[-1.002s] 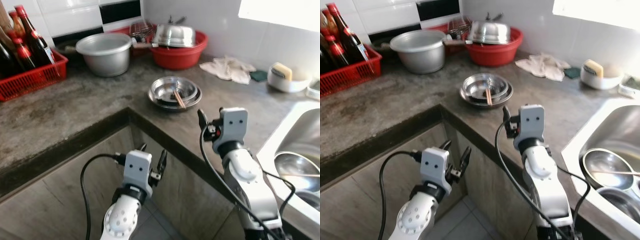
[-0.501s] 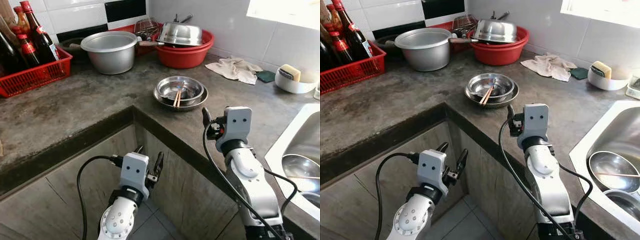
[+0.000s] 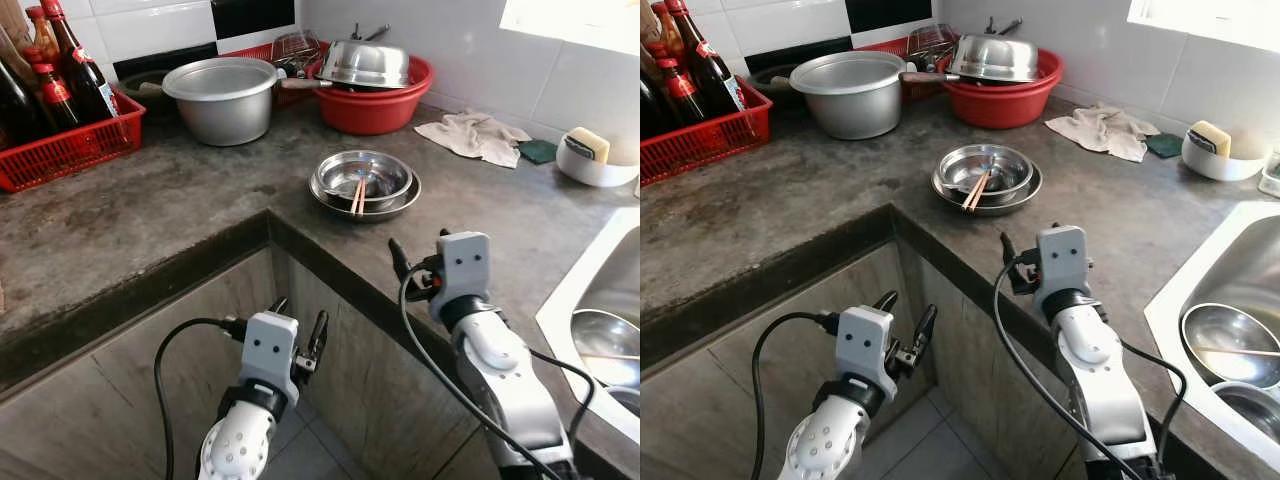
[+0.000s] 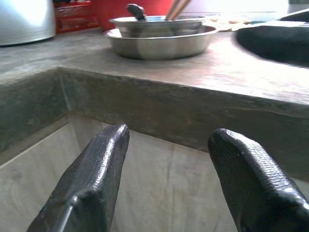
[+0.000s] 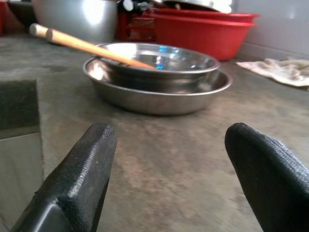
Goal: Kitchen organization
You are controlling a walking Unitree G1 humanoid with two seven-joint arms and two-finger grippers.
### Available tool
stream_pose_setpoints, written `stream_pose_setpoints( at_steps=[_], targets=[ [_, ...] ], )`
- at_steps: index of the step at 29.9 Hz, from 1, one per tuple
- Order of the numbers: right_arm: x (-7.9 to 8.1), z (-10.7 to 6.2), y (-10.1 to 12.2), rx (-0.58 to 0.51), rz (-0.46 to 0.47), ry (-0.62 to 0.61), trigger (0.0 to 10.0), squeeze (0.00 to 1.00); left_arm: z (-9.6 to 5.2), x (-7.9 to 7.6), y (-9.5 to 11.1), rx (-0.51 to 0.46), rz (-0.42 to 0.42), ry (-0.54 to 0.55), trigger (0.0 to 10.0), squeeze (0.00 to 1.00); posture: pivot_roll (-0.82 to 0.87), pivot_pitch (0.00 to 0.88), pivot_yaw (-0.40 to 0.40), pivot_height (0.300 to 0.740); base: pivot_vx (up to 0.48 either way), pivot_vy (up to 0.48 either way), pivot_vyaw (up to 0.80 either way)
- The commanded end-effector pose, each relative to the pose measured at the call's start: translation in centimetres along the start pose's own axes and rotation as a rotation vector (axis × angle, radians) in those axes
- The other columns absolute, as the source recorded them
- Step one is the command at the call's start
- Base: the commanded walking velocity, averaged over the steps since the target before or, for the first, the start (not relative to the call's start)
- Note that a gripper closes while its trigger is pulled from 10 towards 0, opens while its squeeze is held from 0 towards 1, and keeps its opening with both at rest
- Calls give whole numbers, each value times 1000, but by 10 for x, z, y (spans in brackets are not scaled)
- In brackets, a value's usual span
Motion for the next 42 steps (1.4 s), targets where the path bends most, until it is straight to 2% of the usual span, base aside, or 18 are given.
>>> stream_pose_setpoints(
  at_steps=[1,11,15,42],
  targets=[
    [11,8,6,-20,3,52,10000,0,-1,1,5,-25,6,0,10000,0,45,86,-35,740,0,0,0],
    [26,23,13,-49,3,110,10000,0,0,0,11,-57,8,-2,10000,0,49,81,-39,740,0,0,0],
    [38,32,15,-60,-3,157,10000,0,1,-1,12,-67,11,-3,10000,0,51,80,-40,740,0,0,0],
    [48,57,30,-126,-104,211,10000,0,2,0,12,-69,14,9,10000,0,53,79,-47,740,0,0,0]
  ],
)
Point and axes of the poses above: a point about 5 cm out from each wrist's last joint towards the gripper, its own z axis pointing out of the wrist towards the gripper, its own y axis along the axis of the wrist's last joint, x = y × z, the point moved 5 cm from there along z, pointing out of the wrist towards the gripper, and after that the axes turned 15 degrees about z, right-handed, at the moved point
